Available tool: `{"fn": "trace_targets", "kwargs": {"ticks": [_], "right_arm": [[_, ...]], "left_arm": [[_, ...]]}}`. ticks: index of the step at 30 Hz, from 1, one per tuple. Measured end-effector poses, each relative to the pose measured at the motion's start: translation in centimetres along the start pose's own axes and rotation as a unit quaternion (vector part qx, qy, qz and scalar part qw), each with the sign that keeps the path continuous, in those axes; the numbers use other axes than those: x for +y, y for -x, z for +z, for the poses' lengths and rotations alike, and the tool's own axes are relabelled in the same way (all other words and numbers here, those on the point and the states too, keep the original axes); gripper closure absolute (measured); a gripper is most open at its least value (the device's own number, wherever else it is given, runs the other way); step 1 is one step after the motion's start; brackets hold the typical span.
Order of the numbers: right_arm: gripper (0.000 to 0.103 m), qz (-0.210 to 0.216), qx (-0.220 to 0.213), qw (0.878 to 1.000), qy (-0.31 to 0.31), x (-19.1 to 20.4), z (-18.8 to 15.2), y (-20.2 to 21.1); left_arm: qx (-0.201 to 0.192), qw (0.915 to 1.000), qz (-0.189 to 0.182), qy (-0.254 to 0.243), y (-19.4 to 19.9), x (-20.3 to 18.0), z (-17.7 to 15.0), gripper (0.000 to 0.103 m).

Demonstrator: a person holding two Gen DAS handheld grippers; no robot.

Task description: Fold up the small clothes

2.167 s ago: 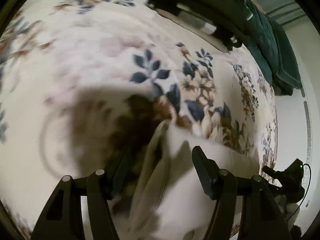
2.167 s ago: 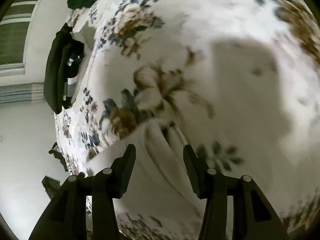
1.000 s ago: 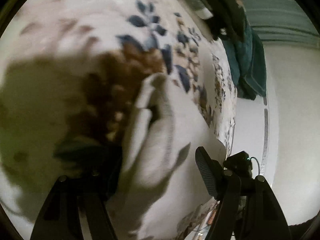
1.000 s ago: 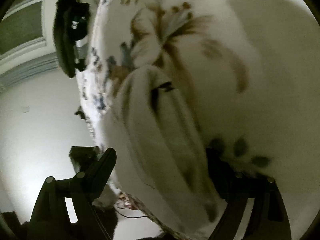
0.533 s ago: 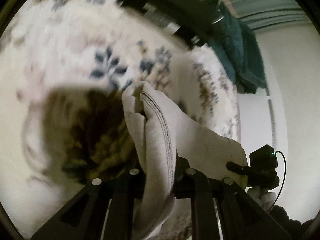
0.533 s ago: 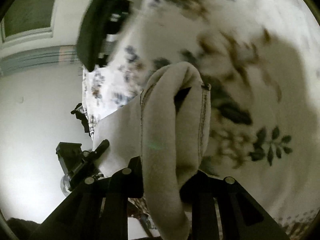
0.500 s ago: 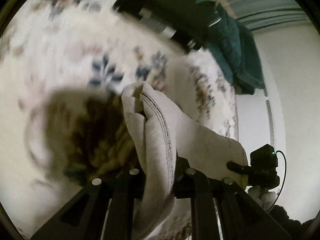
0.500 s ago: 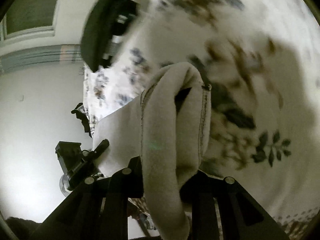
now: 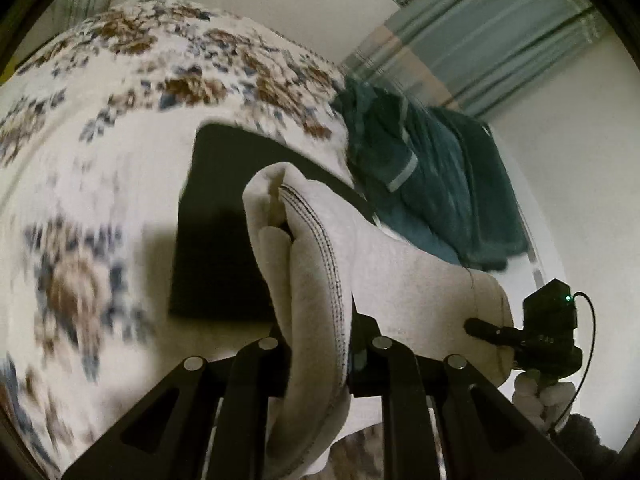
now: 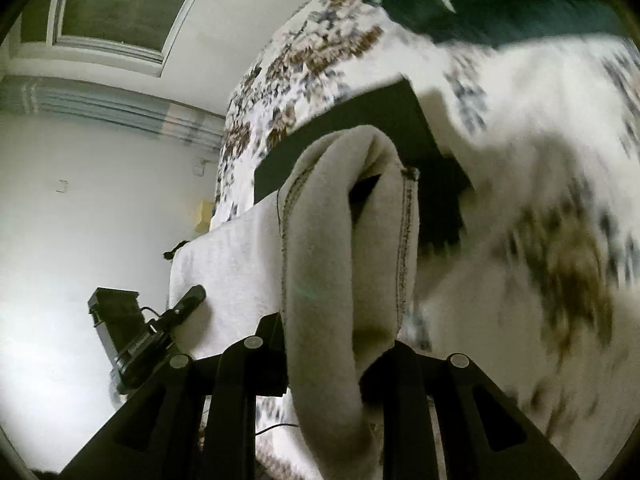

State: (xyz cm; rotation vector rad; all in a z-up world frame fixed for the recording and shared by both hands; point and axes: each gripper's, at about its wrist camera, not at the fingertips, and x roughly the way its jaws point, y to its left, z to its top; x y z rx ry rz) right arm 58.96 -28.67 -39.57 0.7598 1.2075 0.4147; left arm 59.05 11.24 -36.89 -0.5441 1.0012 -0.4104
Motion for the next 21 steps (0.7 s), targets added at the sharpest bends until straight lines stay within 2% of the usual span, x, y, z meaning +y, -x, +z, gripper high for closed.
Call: {"fn": "trace_targets", "kwargs": {"ticks": [3, 6, 8, 11, 13, 14, 15, 17, 18, 19, 20, 21], "right_arm": [[0.081, -0.013, 0.007, 1.0, 0.007, 0.8, 6.2, -4.0], [0.081, -0.043, 0.019, 0.999, 0.017, 0.5, 10.0, -7.6], [0.081, -0.069, 0.028, 0.997, 0.023, -0.1, 11.0, -9.5], [0.077, -0.122, 0.043, 0.991, 0.031, -1.0, 11.9, -11.6], [0.066, -0.156, 0.043, 0.986, 0.045, -0.8, 11.7, -11.9], [0.052, -0.189, 0.038, 0.98, 0.058, -0.5, 11.4, -11.9], [0.044, -0.22, 0.027, 0.973, 0.07, -0.1, 10.9, -11.7], [0.042, -0.272, 0.007, 0.957, 0.098, 0.8, 9.9, -11.6], [0.034, -0.301, -0.001, 0.947, 0.111, 1.5, 9.1, -11.4], [0.025, -0.317, -0.004, 0.941, 0.115, 1.9, 8.5, -11.2], [0.02, -0.335, -0.01, 0.934, 0.121, 2.4, 7.6, -11.0], [0.008, -0.344, -0.013, 0.931, 0.122, 2.6, 7.1, -10.8]], "left_arm": [[-0.004, 0.9998, 0.012, 0.015, -3.2, 2.7, 3.9, 0.091], [0.015, 0.9986, 0.049, 0.016, -6.8, 5.0, 6.0, 0.091], [0.045, 0.9956, 0.082, 0.013, -9.4, 6.2, 6.7, 0.089], [0.067, 0.9909, 0.117, 0.0, -10.7, 6.5, 6.6, 0.086], [0.054, 0.9865, 0.153, -0.023, -10.2, 5.8, 6.4, 0.069], [0.046, 0.9846, 0.166, -0.03, -9.9, 5.4, 6.3, 0.068], [0.03, 0.981, 0.186, -0.046, -9.5, 4.8, 6.1, 0.063], [0.012, 0.9722, 0.226, -0.06, -8.8, 3.9, 5.6, 0.036], [0.006, 0.9703, 0.235, -0.058, -8.5, 3.7, 5.3, 0.014], [0.003, 0.9686, 0.242, -0.057, -8.2, 3.3, 4.8, 0.007], [0.001, 0.9671, 0.248, -0.058, -8.1, 3.2, 4.7, 0.005], [0.0, 0.9636, 0.261, -0.06, -7.9, 2.7, 4.2, 0.004]]}}
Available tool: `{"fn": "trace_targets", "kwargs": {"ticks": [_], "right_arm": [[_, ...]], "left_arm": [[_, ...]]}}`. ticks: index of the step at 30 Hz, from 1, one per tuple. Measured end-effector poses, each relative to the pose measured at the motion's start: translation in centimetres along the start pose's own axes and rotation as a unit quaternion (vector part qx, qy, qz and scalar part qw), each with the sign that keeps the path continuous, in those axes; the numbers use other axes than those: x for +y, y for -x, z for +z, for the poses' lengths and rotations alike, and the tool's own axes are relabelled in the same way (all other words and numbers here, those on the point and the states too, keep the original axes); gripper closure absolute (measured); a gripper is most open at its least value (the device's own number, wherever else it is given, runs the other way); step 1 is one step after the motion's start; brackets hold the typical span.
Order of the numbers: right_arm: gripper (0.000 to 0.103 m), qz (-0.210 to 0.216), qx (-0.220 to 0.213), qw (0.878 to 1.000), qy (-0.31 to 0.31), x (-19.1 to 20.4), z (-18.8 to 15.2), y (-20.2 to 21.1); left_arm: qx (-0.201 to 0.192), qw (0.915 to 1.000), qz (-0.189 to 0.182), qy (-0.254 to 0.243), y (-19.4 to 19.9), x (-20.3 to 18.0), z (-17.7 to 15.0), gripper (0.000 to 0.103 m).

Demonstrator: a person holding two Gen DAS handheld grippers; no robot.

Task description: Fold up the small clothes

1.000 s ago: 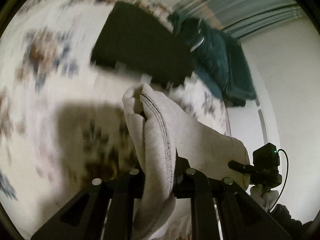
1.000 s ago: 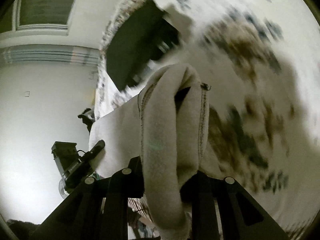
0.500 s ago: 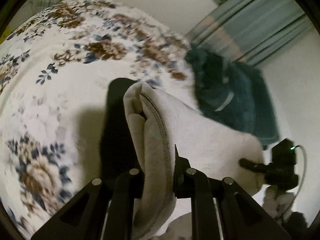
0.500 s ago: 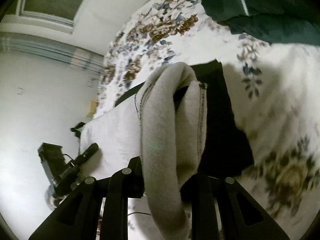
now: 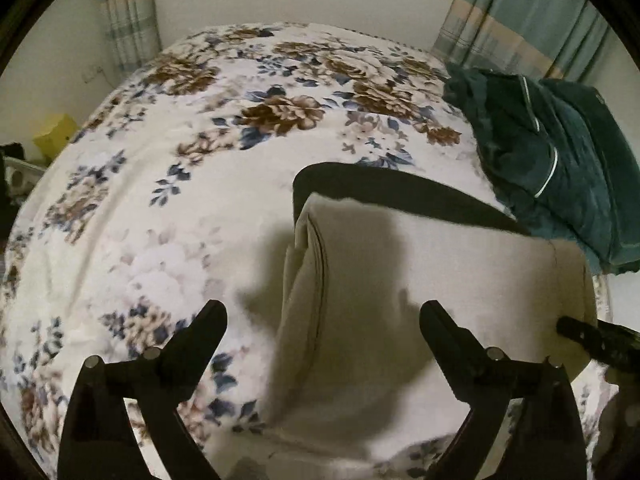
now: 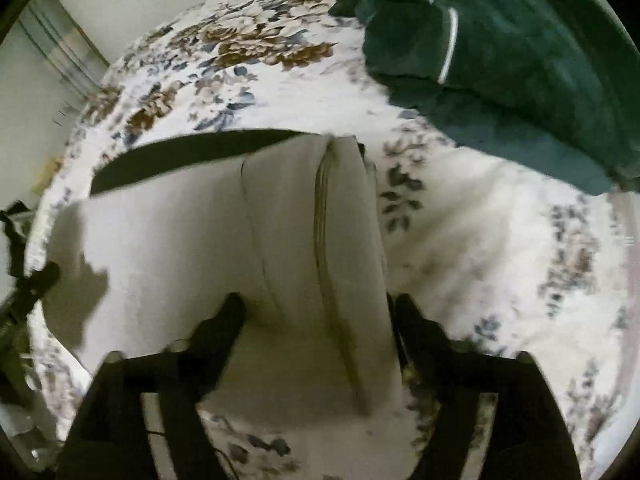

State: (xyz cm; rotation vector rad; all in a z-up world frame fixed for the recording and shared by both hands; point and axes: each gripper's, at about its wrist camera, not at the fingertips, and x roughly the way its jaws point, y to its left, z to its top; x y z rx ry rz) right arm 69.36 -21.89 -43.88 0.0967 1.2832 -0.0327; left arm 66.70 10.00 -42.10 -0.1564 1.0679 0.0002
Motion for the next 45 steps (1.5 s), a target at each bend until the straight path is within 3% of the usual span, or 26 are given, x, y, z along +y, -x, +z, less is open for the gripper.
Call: {"fn": "trace_targets", "kwargs": {"ticks": [1, 6, 11, 20, 34, 45], "right_arm": [[0.001, -0.017, -0.002, 1.0, 0.002, 0.3, -0.8, 0.5], [0.001, -0.075, -0.008, 0.997, 0.003, 1.3, -3.9, 3.3], [0.001, -0.106, -0.047, 0.993, -0.001, 1.5, -6.6, 8.7], [0.001, -0.108, -0.121, 0.987, -0.006, 1.4, -12.7, 23.0], [0.001, -0.081, -0.225, 0.971, -0.003, 0.6, -25.5, 46.1], [0.001, -0.084, -0.306, 0.948, 0.024, 0.1, -34.2, 58.6]], "left_arm": [[0.001, 1.0, 0.006, -0.002, 0.4, -0.4, -0.5, 0.004], [0.002, 0.9989, 0.039, -0.027, 2.6, -2.7, -2.4, 0.002], [-0.02, 0.997, 0.055, -0.051, 7.3, -4.9, -4.0, 0.002], [-0.08, 0.9946, 0.045, -0.049, 20.1, -6.9, -7.1, 0.002], [-0.18, 0.982, 0.035, -0.046, 40.9, -9.7, -13.8, 0.002], [-0.227, 0.9723, 0.024, -0.048, 50.0, -10.3, -18.6, 0.002]]}}
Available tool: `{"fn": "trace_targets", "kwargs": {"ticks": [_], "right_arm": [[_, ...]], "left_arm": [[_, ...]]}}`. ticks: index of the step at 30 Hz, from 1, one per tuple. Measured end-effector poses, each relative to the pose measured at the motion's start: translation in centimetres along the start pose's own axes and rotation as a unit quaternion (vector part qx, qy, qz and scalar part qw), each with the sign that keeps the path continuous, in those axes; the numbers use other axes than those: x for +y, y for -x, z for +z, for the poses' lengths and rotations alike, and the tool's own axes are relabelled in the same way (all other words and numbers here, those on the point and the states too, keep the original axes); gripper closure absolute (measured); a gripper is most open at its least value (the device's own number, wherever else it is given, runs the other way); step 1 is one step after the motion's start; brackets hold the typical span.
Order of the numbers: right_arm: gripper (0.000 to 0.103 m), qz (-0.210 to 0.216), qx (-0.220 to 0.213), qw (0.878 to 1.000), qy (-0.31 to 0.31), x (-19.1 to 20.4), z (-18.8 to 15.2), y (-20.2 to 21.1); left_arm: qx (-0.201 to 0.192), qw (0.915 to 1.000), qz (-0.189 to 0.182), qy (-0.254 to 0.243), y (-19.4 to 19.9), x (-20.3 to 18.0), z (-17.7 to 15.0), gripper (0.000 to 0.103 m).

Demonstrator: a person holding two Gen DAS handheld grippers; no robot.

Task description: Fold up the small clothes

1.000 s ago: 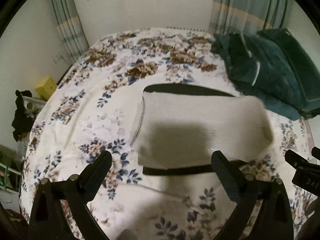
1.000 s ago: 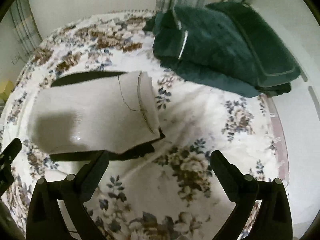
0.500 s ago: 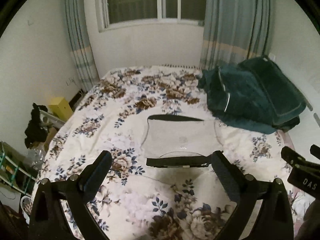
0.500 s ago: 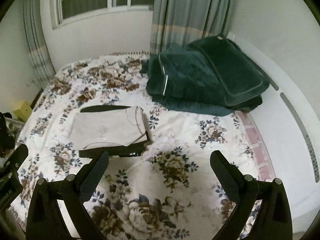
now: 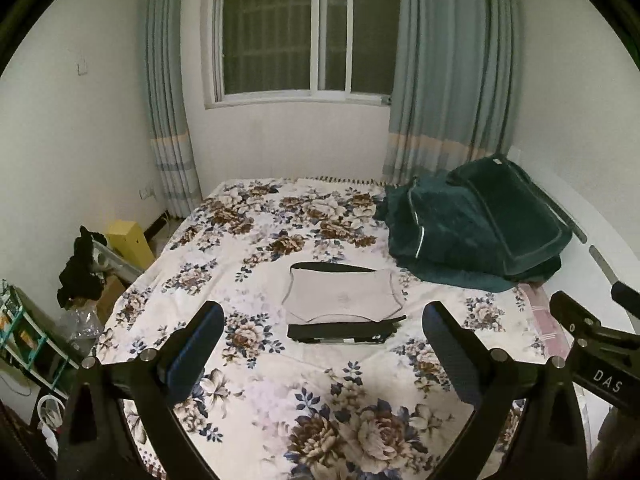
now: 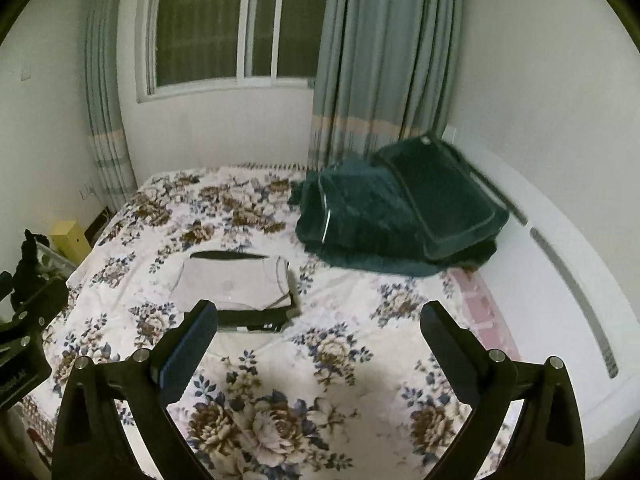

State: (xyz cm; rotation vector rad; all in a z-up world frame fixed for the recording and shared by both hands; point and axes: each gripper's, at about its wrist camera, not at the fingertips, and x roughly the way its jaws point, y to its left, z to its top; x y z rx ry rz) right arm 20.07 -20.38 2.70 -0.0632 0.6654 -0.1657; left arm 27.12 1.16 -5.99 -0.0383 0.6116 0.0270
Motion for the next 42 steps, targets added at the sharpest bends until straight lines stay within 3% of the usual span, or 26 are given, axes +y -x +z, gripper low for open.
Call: {"fn": "trace_targets", "kwargs": {"ticks": [4, 12, 25, 42], "right_arm": [[0.001, 0.012, -0.009, 1.0, -0.004, -0.8, -0.4, 3.9], [0.001, 0.024, -0.017, 1.0, 0.0, -1.3, -1.6, 7.4], [0.001, 0.038, -0.018, 0.999, 0.003, -1.3, -2.0, 7.8], [0.0, 0.055, -0.019, 0.998, 0.01, -0.8, -1.3, 7.8]], "left_arm": [[-0.01, 0.9999, -0.006, 0.005, 2.5, 0.2, -0.4, 0.002], [-0.015, 0.9998, -0.01, 0.006, 5.2, 0.4, -1.6, 0.002], [-0.028, 0.9996, -0.003, 0.001, 7.5, 0.0, -2.2, 0.001], [-0.024, 0.9997, 0.008, 0.001, 7.4, 0.3, -2.1, 0.0]]}}
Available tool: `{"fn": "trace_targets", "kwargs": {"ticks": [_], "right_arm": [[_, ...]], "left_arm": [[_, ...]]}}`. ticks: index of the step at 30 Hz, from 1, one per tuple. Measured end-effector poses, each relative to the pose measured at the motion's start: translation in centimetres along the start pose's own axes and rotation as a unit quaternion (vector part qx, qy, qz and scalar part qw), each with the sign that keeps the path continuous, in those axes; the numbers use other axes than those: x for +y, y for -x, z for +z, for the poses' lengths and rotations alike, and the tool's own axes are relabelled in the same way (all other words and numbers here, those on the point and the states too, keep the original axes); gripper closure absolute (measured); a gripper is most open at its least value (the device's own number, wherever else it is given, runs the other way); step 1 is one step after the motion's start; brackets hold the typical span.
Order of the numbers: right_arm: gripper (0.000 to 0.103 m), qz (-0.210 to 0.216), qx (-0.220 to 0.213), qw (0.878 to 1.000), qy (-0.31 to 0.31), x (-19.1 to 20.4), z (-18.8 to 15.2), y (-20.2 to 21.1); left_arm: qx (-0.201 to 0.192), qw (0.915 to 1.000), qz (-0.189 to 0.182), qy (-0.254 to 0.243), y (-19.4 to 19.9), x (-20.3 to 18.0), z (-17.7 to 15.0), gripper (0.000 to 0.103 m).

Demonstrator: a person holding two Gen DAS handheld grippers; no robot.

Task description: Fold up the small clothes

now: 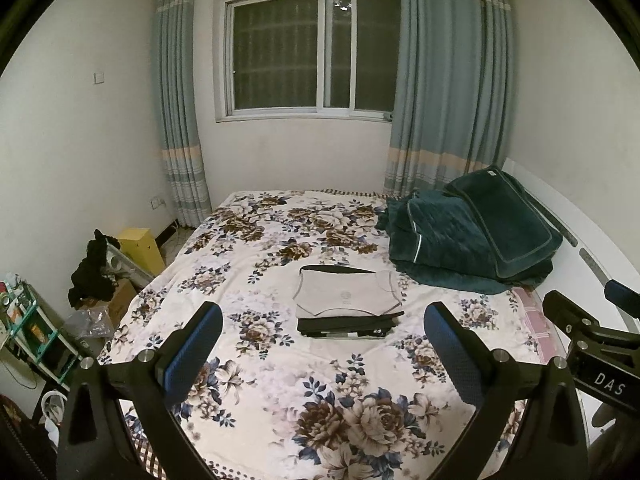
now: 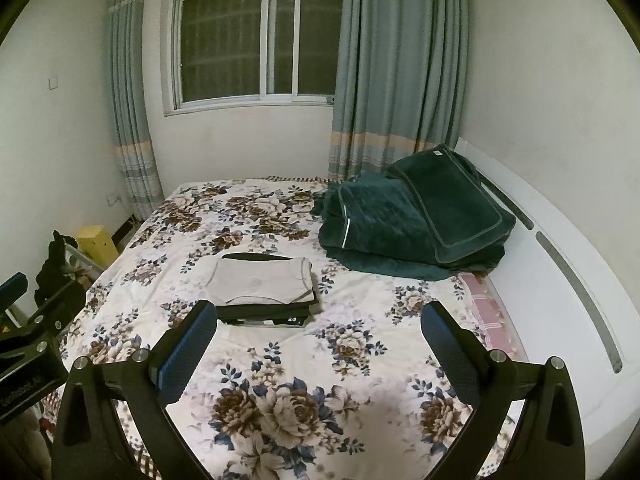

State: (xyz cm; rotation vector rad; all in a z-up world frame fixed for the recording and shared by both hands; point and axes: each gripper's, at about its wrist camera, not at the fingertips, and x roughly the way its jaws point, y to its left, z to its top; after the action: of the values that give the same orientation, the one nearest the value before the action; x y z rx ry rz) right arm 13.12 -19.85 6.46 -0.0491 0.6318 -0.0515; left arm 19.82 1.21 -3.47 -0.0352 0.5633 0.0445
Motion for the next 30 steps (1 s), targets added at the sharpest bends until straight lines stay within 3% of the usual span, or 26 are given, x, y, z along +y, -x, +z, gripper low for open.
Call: {"fn": "trace_targets", "kwargs": {"ticks": [30], "right_arm": [[0.0, 0.007, -0.007, 1.0, -0.008, -0.71, -0.21, -0.44]], "left_arm": [[-0.01, 0.9999, 0.006, 0.003, 0.41, 0.03, 0.43, 0.0]]}}
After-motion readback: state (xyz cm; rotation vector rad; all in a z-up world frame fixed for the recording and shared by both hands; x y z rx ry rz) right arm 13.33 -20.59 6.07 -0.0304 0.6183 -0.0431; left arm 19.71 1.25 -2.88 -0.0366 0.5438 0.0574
